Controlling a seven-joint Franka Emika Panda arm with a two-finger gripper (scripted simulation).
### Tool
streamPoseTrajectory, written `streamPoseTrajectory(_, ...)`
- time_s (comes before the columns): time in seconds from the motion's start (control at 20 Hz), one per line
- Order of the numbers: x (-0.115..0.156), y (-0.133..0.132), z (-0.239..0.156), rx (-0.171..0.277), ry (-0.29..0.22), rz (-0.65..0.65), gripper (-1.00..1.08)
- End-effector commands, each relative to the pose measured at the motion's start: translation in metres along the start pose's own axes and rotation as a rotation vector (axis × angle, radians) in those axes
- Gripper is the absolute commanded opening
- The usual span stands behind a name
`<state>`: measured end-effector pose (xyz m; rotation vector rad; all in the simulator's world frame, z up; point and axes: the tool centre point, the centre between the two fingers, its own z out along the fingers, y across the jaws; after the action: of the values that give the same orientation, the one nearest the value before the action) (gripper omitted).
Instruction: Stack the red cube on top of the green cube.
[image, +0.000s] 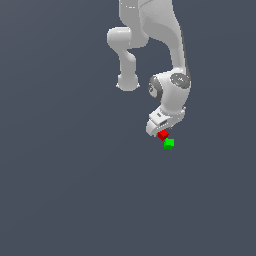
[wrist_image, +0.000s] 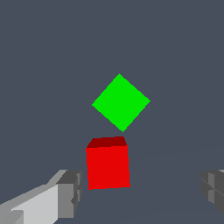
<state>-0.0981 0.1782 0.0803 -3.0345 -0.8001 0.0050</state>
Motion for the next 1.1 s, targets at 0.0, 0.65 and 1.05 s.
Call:
streamPoseTrajectory(0.0, -0.004, -0.014, 0.006, -0.001, 0.002, -0.040, 1.00)
streamPoseTrajectory(0.65, -0.007, -0.023, 0.024, -0.003, 0.002, -0.063, 1.00)
streamPoseTrajectory(1.05, -0.008, -0.024, 0.056, -0.004, 0.002, -0.066, 1.00)
